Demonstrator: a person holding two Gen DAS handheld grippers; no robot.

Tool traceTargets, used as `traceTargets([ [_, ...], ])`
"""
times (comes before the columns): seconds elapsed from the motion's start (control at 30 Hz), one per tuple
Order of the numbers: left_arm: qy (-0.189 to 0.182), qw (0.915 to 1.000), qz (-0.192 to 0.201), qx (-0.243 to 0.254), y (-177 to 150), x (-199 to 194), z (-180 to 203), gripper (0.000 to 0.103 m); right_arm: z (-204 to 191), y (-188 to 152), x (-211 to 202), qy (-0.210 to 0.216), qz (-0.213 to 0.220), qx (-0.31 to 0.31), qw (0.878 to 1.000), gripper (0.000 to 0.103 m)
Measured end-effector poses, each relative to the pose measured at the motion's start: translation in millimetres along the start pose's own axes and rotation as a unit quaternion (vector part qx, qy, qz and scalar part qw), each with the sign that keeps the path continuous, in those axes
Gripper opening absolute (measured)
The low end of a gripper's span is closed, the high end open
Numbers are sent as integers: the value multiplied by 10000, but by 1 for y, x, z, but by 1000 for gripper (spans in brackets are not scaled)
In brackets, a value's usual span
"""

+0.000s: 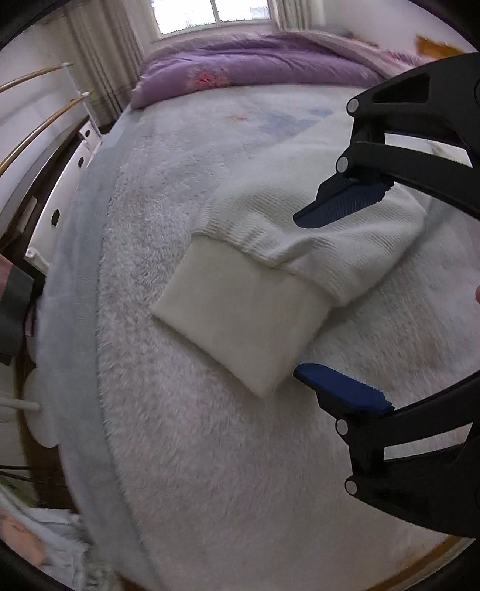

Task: Fold large clothes
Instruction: 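Grasp one sleeve cuff with the left gripper and lift it toward the jacket body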

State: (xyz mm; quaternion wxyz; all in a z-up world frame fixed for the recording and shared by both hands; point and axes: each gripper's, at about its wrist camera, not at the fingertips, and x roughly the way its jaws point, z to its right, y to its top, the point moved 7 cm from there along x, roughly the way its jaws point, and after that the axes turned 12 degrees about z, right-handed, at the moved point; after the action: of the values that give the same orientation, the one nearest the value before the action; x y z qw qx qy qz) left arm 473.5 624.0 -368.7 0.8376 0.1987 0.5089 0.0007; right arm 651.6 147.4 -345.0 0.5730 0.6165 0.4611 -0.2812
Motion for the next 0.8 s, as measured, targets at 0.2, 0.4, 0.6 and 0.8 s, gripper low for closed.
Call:
traceTargets([
  [0.2,-121,9996,-95,-253,7,5,-5,36,2,20,16,213,27,184,9996,13],
  [0.4,-258,9978,555,253,19,-43,22,19,4,29,35,360,13,377,9986,10],
  [0.6,-757,9874,1214,677,34,-102,76,9,-14,24,64,920,-343,481,9940,6],
  [0.8,-1655,9672,1406,1320,8,-158,167,9,-7,12,92,891,-681,705,9912,1],
])
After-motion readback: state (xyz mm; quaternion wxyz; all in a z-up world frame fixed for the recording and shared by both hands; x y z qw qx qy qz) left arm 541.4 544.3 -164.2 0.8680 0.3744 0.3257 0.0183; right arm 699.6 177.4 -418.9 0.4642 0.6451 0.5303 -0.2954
